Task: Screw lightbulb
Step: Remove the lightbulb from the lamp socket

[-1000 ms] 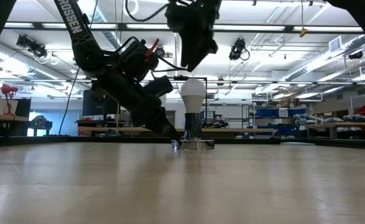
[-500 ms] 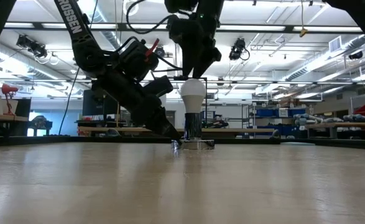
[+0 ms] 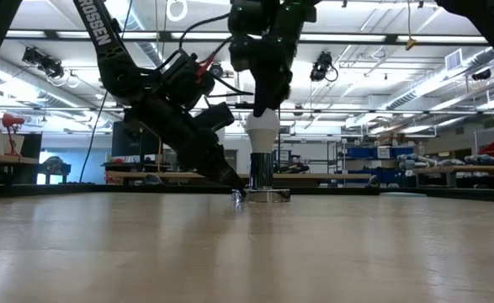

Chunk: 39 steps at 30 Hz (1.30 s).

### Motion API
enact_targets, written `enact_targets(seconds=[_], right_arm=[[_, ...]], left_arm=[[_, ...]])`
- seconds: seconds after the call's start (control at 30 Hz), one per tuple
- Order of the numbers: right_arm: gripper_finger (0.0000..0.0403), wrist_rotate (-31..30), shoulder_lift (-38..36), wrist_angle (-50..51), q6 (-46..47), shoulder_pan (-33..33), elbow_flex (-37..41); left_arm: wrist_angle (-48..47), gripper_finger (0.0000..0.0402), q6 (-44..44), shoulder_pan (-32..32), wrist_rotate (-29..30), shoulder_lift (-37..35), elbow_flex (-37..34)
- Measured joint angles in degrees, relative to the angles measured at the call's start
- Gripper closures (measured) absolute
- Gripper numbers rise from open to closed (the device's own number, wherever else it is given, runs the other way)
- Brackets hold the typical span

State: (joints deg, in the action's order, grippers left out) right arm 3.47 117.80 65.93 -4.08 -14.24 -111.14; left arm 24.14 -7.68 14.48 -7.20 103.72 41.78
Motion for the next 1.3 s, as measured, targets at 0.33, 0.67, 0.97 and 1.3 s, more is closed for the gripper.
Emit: enact_targets(seconds=[0.33,0.67,0.97,1.3], right_arm=[[0.0123,-0.84,-0.15,-0.92,-22.36,0.79,-1.04],[0.0102,-3.99,-0.17,0.17,23.22,3.00,-5.78],[0.0105,-8.14,0.31,2.00,32.56,2.97,-1.98],[0.0131,-7.39,0.07,0.66,16.82,1.76,-0.03]], left_arm=[[-0.01,0.0401,0.00,0.02,-0.04,0.00,0.00],[-0.02,0.0401,0.21,0.02,-0.09,0.00,0.00],[-0.20,0.0401,0.35,0.02,-0.09,0.00,0.04],[-0.09,0.0401,0.33,0.02,-0.10,0.00,0.03]])
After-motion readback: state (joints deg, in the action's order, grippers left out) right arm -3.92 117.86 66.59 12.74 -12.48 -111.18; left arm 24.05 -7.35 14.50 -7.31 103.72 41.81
